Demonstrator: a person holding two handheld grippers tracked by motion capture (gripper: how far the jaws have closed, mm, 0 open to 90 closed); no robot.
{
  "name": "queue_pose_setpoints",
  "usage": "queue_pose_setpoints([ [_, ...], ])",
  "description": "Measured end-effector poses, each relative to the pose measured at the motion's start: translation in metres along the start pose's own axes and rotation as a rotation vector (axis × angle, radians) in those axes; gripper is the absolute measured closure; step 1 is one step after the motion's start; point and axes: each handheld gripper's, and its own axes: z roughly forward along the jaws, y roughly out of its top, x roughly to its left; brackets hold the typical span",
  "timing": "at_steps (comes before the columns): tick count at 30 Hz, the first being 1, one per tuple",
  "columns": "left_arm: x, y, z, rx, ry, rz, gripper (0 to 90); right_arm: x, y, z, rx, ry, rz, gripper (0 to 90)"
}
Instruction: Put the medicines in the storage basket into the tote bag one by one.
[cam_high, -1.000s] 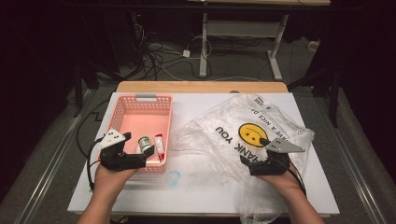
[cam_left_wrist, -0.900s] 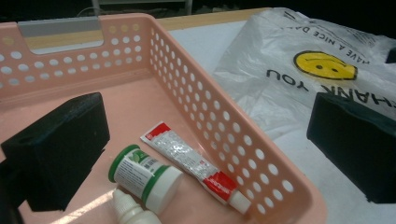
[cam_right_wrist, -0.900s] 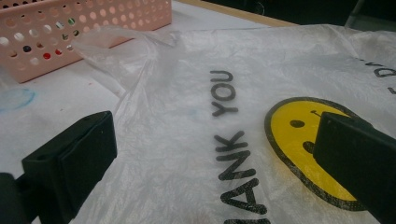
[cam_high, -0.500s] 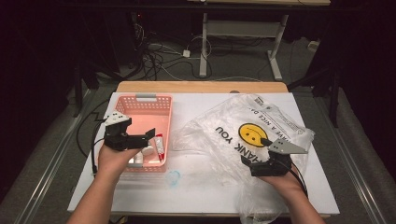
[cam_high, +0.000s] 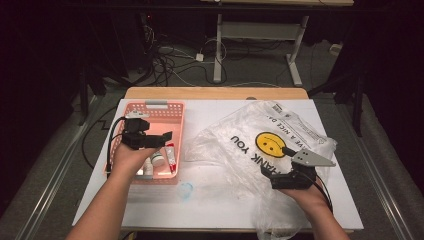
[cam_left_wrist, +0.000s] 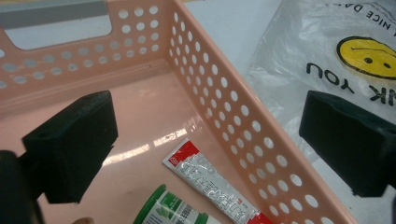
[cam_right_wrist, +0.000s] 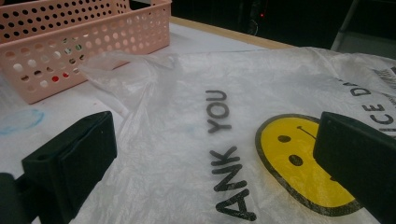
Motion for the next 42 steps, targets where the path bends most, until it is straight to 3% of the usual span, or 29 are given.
queue_pose_setpoints([
  [7, -0.003, 0.007, 0.013, 0.071, -0.002, 0.001, 14.1, -0.004, 0.001, -0.005, -0.021, -0.008, 0.012, 0.0],
  [12, -0.004, 0.012, 0.026, 0.191, -0.022, -0.002, 17.4, -0.005, 0.001, -0.006, -0.022, -0.011, 0.02, 0.0],
  [16, -0.005, 0.012, 0.032, 0.25, -0.019, 0.01, 22.3, -0.004, 0.001, -0.006, -0.02, -0.009, 0.013, 0.0],
  [19, -0.006, 0.011, 0.034, 0.267, -0.013, 0.01, 24.8, -0.003, 0.001, -0.007, -0.022, -0.006, 0.009, 0.1],
  [21, -0.007, 0.011, 0.034, 0.264, -0.008, 0.021, 24.8, -0.002, 0.001, -0.008, -0.019, 0.009, 0.005, 5.2],
  [23, -0.007, 0.011, 0.034, 0.264, -0.008, 0.022, 24.8, 0.002, 0.002, -0.007, 0.019, 0.075, 0.002, 16.8],
  [25, -0.006, 0.01, 0.035, 0.266, -0.008, 0.02, 24.8, 0.01, 0.0, 0.0, 0.061, 0.129, -0.012, 22.9],
  [29, -0.005, 0.01, 0.037, 0.276, 0.0, 0.018, 24.8, 0.035, -0.007, 0.026, 0.193, 0.196, -0.1, 33.6],
  [32, -0.005, 0.01, 0.038, 0.286, 0.008, 0.021, 24.8, 0.048, -0.011, 0.043, 0.276, 0.211, -0.166, 37.3],
  [35, -0.004, 0.009, 0.039, 0.299, 0.008, 0.02, 24.8, 0.052, -0.016, 0.053, 0.334, 0.231, -0.18, 37.9],
  [39, -0.004, 0.008, 0.041, 0.309, 0.011, 0.023, 24.8, 0.057, -0.022, 0.056, 0.371, 0.233, -0.226, 40.5],
  [42, -0.004, 0.008, 0.043, 0.314, 0.016, 0.026, 24.9, 0.055, -0.024, 0.055, 0.367, 0.238, -0.208, 48.1],
])
